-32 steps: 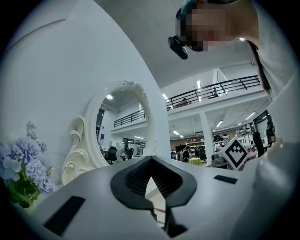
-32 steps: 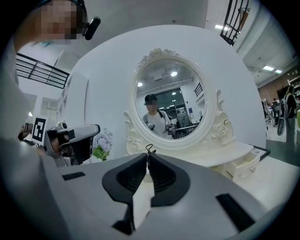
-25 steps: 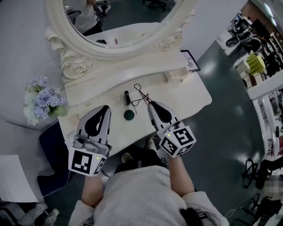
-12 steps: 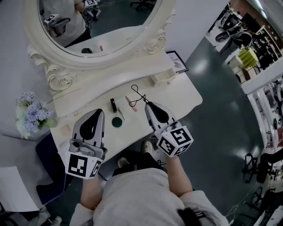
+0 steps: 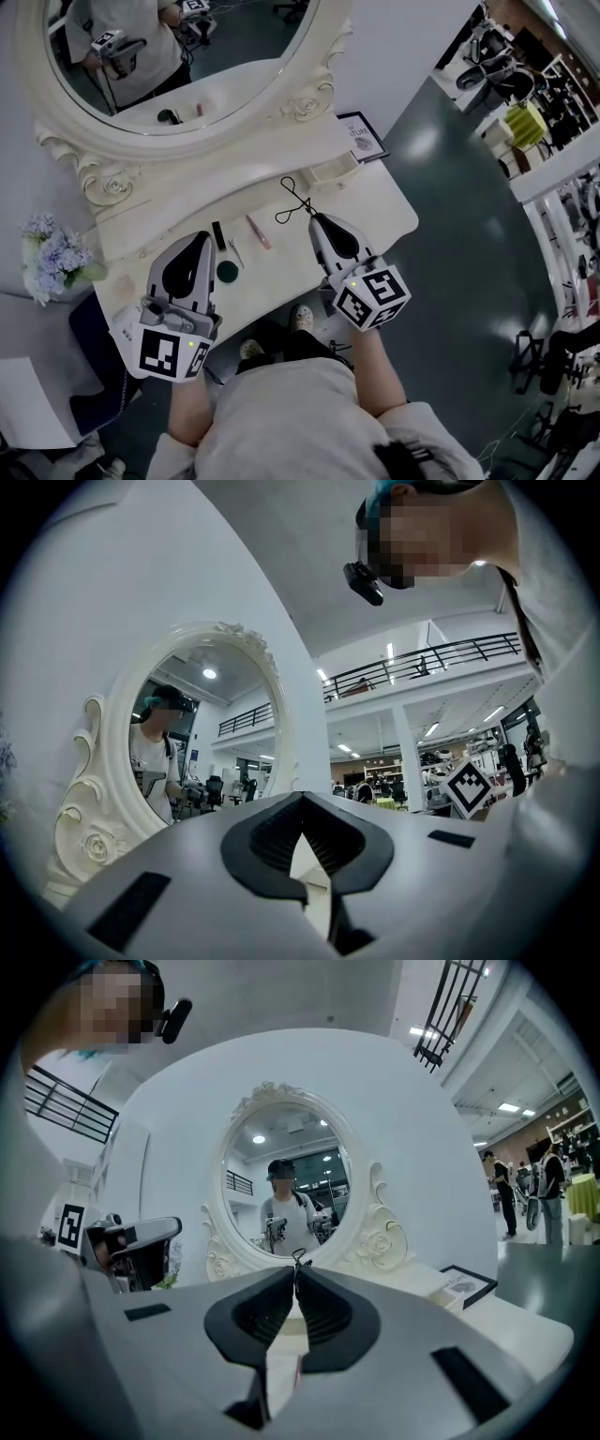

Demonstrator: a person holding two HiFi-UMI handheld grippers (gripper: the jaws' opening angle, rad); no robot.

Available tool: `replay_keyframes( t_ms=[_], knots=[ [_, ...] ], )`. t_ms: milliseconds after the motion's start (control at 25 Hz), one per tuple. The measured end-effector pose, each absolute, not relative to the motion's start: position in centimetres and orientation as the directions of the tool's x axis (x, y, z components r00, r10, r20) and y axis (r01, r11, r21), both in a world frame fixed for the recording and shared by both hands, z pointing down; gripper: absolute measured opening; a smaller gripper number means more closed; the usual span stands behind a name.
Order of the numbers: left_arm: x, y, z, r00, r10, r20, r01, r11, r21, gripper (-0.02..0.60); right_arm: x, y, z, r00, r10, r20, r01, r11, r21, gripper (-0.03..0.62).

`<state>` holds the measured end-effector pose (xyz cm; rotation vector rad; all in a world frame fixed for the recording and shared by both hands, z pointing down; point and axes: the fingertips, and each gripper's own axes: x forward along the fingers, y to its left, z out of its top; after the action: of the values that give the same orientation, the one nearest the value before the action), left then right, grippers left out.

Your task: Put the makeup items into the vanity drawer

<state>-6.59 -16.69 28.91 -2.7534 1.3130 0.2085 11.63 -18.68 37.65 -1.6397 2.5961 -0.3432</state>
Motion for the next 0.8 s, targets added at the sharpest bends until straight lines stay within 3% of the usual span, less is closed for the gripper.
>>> replay_keyframes(
  t_ms=[800],
  knots=[
    [0.1, -19.2, 29.0, 0.587, -0.798, -0.139, -0.808, -0.588, -0.037, 0.014, 21.5, -22.3, 39.5, -0.419, -0.898, 0.130, -0.893, 0.382, -0.238, 0.032]
  ],
)
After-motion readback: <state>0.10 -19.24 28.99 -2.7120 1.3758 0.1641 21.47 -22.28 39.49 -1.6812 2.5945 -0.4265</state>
